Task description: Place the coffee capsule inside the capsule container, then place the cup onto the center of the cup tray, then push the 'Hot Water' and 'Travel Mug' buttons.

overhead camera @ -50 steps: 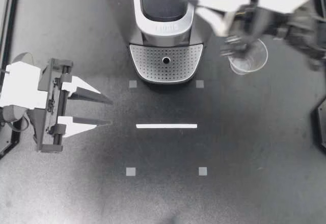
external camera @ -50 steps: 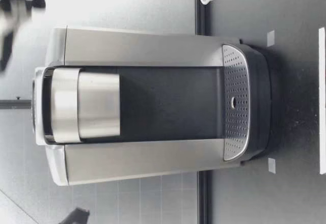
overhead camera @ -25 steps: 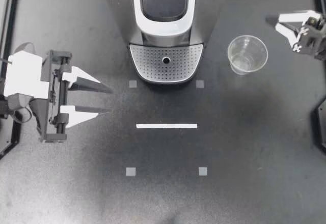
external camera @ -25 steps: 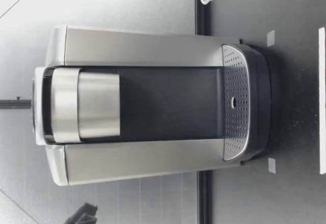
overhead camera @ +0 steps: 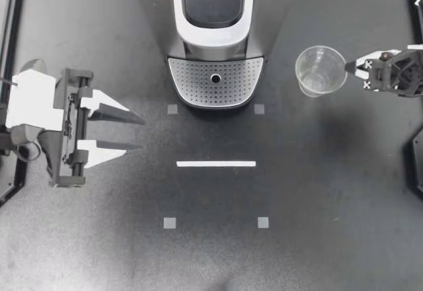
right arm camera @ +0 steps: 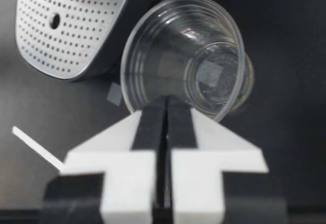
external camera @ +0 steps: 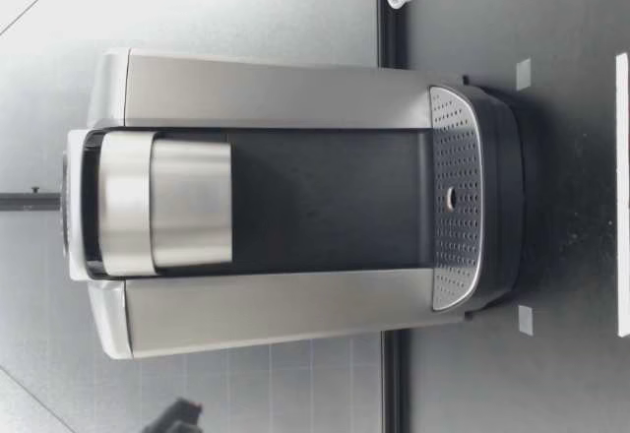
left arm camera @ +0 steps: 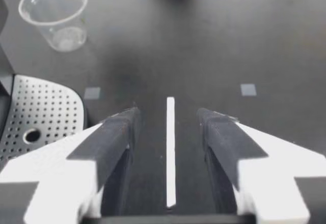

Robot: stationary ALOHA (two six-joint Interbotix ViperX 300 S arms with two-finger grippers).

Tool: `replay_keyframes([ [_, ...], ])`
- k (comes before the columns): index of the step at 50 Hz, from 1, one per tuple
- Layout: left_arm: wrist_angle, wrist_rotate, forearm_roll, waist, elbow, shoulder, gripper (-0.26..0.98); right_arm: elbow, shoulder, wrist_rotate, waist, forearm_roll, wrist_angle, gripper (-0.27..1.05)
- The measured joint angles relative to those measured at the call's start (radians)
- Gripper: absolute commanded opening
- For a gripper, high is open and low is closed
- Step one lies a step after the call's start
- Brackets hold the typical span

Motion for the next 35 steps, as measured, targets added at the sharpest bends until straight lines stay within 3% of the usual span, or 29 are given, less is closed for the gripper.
replay_keyframes([
  [17,0.0,0.0,0.0,0.0,0.008,-0.002,0.42,0.011,0.051,-0.002,-0.04,-0.003,0.0,0.45],
  [35,0.0,0.0,0.0,0.0,0.008,-0.002,0.42,0.011,0.12,-0.002,-0.04,-0.003,-0.029,0.47],
])
